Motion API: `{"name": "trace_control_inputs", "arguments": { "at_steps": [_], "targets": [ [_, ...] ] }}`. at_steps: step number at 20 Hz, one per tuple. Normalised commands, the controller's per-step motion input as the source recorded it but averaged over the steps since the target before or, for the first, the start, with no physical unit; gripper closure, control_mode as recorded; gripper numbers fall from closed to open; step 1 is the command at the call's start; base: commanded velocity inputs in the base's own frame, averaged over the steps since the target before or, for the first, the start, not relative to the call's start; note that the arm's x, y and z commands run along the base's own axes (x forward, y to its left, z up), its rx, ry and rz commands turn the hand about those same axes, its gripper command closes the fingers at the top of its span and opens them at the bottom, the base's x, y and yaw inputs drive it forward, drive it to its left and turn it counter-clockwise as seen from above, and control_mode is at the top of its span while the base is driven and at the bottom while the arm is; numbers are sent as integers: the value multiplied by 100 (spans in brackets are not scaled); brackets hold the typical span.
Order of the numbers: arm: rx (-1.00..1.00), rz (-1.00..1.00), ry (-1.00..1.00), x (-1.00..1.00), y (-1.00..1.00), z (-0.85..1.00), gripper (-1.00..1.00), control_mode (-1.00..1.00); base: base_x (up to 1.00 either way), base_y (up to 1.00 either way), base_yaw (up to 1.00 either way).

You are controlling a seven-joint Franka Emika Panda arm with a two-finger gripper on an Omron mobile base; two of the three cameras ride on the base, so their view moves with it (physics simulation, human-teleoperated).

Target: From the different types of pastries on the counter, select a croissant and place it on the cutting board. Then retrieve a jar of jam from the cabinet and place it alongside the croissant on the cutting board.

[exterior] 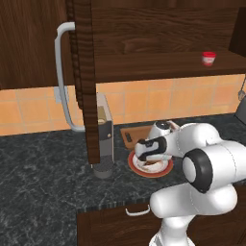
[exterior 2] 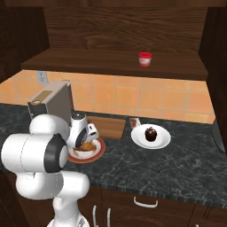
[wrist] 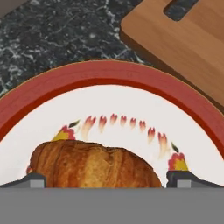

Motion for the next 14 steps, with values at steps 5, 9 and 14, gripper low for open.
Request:
{"name": "trace_control_inputs", "arguments": {
  "at_steps": [5, 9, 14],
  "targets": [
    [1, 0, 0, 0, 0, 0, 100, -100, 0, 0, 0],
    [28, 0, 0, 3, -5, 55, 100, -100, 0, 0, 0],
    [6, 0, 0, 13, -1, 31, 100, -100, 0, 0, 0]
  ]
}}
